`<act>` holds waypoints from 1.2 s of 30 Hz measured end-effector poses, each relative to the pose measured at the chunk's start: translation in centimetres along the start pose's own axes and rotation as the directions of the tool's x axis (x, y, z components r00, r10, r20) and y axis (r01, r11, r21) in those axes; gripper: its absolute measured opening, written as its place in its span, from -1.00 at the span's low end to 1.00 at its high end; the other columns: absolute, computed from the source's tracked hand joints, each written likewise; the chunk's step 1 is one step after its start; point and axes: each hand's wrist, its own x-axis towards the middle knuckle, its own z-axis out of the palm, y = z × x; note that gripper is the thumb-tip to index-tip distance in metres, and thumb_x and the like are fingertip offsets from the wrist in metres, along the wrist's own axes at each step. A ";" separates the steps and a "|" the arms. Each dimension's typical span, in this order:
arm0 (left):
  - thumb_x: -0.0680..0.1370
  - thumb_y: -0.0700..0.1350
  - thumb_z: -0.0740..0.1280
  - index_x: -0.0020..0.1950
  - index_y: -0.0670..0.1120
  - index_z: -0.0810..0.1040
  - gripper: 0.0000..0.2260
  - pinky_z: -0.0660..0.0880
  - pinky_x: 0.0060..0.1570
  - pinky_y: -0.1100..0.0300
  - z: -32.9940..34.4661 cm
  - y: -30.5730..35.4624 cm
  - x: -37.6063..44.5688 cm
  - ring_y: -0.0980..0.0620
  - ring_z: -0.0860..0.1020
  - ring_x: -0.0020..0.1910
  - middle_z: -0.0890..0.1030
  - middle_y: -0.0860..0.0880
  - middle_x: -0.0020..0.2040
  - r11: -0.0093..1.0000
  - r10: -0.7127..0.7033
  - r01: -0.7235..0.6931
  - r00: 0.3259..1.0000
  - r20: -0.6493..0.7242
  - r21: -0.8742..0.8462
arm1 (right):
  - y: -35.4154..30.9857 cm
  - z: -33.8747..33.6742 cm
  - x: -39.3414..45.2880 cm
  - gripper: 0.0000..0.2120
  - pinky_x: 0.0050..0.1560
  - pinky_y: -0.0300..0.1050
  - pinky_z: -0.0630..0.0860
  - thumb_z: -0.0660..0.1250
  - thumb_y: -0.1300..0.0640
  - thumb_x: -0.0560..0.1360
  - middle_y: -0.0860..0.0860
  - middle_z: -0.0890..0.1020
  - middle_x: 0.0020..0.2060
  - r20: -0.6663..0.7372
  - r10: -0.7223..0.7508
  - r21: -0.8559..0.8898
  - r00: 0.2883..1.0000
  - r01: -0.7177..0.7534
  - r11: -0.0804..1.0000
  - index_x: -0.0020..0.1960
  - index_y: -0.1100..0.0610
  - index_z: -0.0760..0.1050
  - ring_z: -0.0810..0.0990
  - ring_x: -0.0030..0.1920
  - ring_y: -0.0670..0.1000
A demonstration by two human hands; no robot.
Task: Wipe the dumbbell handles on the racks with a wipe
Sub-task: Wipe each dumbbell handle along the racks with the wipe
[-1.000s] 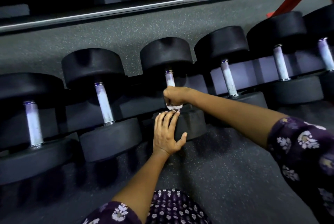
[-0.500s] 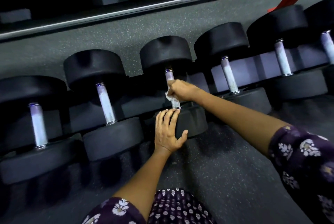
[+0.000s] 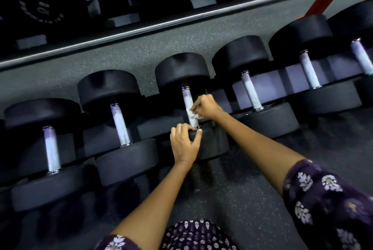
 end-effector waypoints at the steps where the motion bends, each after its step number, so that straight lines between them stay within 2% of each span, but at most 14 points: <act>1: 0.47 0.11 0.23 -0.17 -0.13 0.52 -0.69 0.31 -0.09 0.10 0.2 0.2 0.0 -0.08 0.44 -0.17 0.54 -0.04 -0.19 1.000 -0.018 0.018 1.000 -0.016 0.001 | 0.0 -0.1 0.3 -0.78 -0.31 -0.52 0.37 0.28 0.42 0.40 0.23 0.67 -0.11 -0.064 0.057 0.099 0.996 -0.050 0.994 -0.05 0.30 0.65 0.64 -0.12 0.10; 3: 0.48 0.10 0.22 -0.15 -0.12 0.50 -0.71 0.32 -0.10 0.07 0.4 0.1 -0.2 -0.01 0.40 -0.16 0.53 -0.02 -0.19 1.000 -0.004 0.005 0.999 -0.036 0.020 | -0.4 0.2 0.3 -0.78 -0.29 -0.49 0.42 0.26 0.42 0.39 0.21 0.68 -0.14 -0.155 0.124 0.197 0.980 -0.092 0.976 -0.08 0.30 0.66 0.64 -0.19 0.06; 5: 0.50 0.10 0.22 -0.08 -0.13 0.49 -0.71 0.32 -0.08 0.05 0.3 -0.1 -0.3 0.02 0.37 -0.13 0.53 -0.03 -0.14 0.996 0.075 -0.075 0.997 -0.011 0.051 | -0.2 1.1 -0.2 -0.84 -0.15 -0.38 0.41 0.32 0.36 0.40 0.19 0.69 -0.13 -0.172 0.130 0.184 0.977 -0.098 0.978 -0.10 0.28 0.66 0.64 -0.08 0.07; 9: 0.49 0.16 0.20 0.16 -0.10 0.52 -0.59 0.29 0.10 0.03 0.1 -0.9 -0.4 -0.04 0.44 0.05 0.57 -0.08 0.07 0.879 0.433 -0.457 0.884 0.176 0.137 | 0.5 0.9 -0.5 -0.86 -0.24 -0.46 0.35 0.44 0.27 0.37 0.21 0.68 -0.14 -0.129 0.169 0.228 0.977 -0.137 0.964 -0.10 0.30 0.66 0.63 -0.03 0.04; 15: 0.47 0.14 0.22 0.17 -0.13 0.58 -0.56 0.35 0.05 0.08 -0.1 -0.5 -0.4 -0.05 0.49 0.02 0.58 -0.06 0.07 0.905 0.368 -0.402 0.904 0.219 0.139 | 0.0 1.0 1.8 -0.89 -0.41 -0.56 0.30 0.37 0.32 0.39 0.20 0.68 -0.19 -0.257 0.337 0.499 0.906 -0.174 0.849 -0.14 0.33 0.65 0.55 -0.21 -0.10; 19: 0.45 0.08 0.24 0.16 -0.16 0.60 -0.58 0.35 0.07 0.10 -0.4 -0.3 -0.3 -0.02 0.49 0.01 0.62 -0.07 0.06 0.914 0.363 -0.391 0.909 0.206 0.114 | 2.4 1.2 1.0 -0.86 -0.38 -0.31 0.34 0.37 0.33 0.36 0.01 0.54 -0.48 0.128 0.373 0.392 0.919 -0.392 0.832 -0.36 0.20 0.54 0.41 -0.38 -0.10; 21: 0.46 0.06 0.23 0.17 -0.16 0.60 -0.58 0.37 0.09 0.08 -0.3 -0.1 -0.4 -0.01 0.52 0.01 0.63 -0.06 0.06 0.919 0.354 -0.379 0.913 0.203 0.106 | 2.8 0.8 1.2 -0.78 -0.41 -0.21 0.33 0.32 0.42 0.36 -0.07 0.48 -0.60 0.239 0.361 0.532 0.901 -0.433 0.728 -0.38 0.18 0.49 0.41 -0.46 -0.08; 24: 0.47 0.02 0.23 0.19 -0.16 0.60 -0.60 0.37 0.09 0.10 -0.3 0.1 -0.5 0.00 0.53 0.01 0.63 -0.06 0.05 0.920 0.354 -0.378 0.915 0.193 0.105 | 2.1 0.0 3.7 -0.78 -0.50 -0.28 0.47 0.24 0.49 0.43 -0.11 0.55 -0.60 0.191 0.384 0.820 0.903 -0.362 0.443 -0.15 0.23 0.56 0.52 -0.55 -0.16; 25: 0.47 0.02 0.23 0.19 -0.17 0.60 -0.60 0.37 0.09 0.10 -0.4 0.1 -0.4 0.00 0.53 0.00 0.63 -0.06 0.04 0.917 0.361 -0.385 0.913 0.190 0.105 | 1.7 -0.1 4.5 -0.77 -0.49 -0.31 0.49 0.24 0.49 0.43 -0.11 0.56 -0.59 0.159 0.398 0.845 0.904 -0.333 0.419 -0.15 0.21 0.56 0.52 -0.55 -0.19; 28: 0.48 0.00 0.22 0.19 -0.19 0.60 -0.60 0.38 0.08 0.11 -0.4 0.1 -0.5 0.01 0.52 0.00 0.63 -0.08 0.04 0.908 0.377 -0.402 0.907 0.187 0.120 | 1.6 0.5 4.6 -0.76 -0.56 -0.30 0.39 0.28 0.43 0.38 -0.04 0.49 -0.56 0.110 0.427 0.654 0.897 -0.389 0.649 -0.35 0.14 0.49 0.49 -0.49 -0.10; 31: 0.48 -0.01 0.22 0.18 -0.21 0.60 -0.60 0.38 0.08 0.10 -0.4 0.2 -0.5 0.00 0.51 0.02 0.63 -0.09 0.05 0.905 0.381 -0.407 0.905 0.188 0.123 | 2.6 1.5 3.4 -0.78 -0.48 -0.25 0.44 0.20 0.44 0.43 0.04 0.49 -0.48 0.367 0.383 0.460 0.848 -0.523 0.718 -0.34 0.23 0.42 0.47 -0.44 -0.07; 33: 0.48 -0.02 0.22 0.19 -0.20 0.60 -0.60 0.39 0.08 0.10 -0.4 0.3 -0.4 -0.02 0.52 0.03 0.63 -0.09 0.06 0.910 0.371 -0.397 0.908 0.195 0.118 | 2.7 1.1 3.9 -0.78 -0.32 -0.20 0.50 0.11 0.46 0.48 0.10 0.50 -0.32 0.469 0.278 0.651 0.838 -0.541 0.533 -0.24 0.26 0.43 0.50 -0.30 -0.01; 35: 0.49 -0.01 0.21 0.21 -0.20 0.59 -0.60 0.40 0.09 0.09 -0.5 0.4 -0.4 -0.02 0.52 0.05 0.63 -0.09 0.07 0.914 0.360 -0.389 0.909 0.209 0.116 | 1.6 0.5 4.9 -0.71 -0.31 -0.28 0.44 -0.01 0.49 0.52 0.10 0.46 -0.26 0.424 0.209 0.859 0.881 -0.465 0.215 -0.19 0.26 0.41 0.46 -0.25 -0.02; 36: 0.50 -0.01 0.21 0.21 -0.19 0.59 -0.60 0.40 0.09 0.09 -0.5 0.4 -0.4 -0.02 0.52 0.05 0.63 -0.09 0.07 0.916 0.356 -0.385 0.910 0.212 0.116 | 1.1 0.6 5.1 -0.67 -0.33 -0.31 0.40 -0.06 0.49 0.51 0.08 0.44 -0.25 0.402 0.209 0.892 0.892 -0.433 0.132 -0.17 0.24 0.41 0.42 -0.27 -0.04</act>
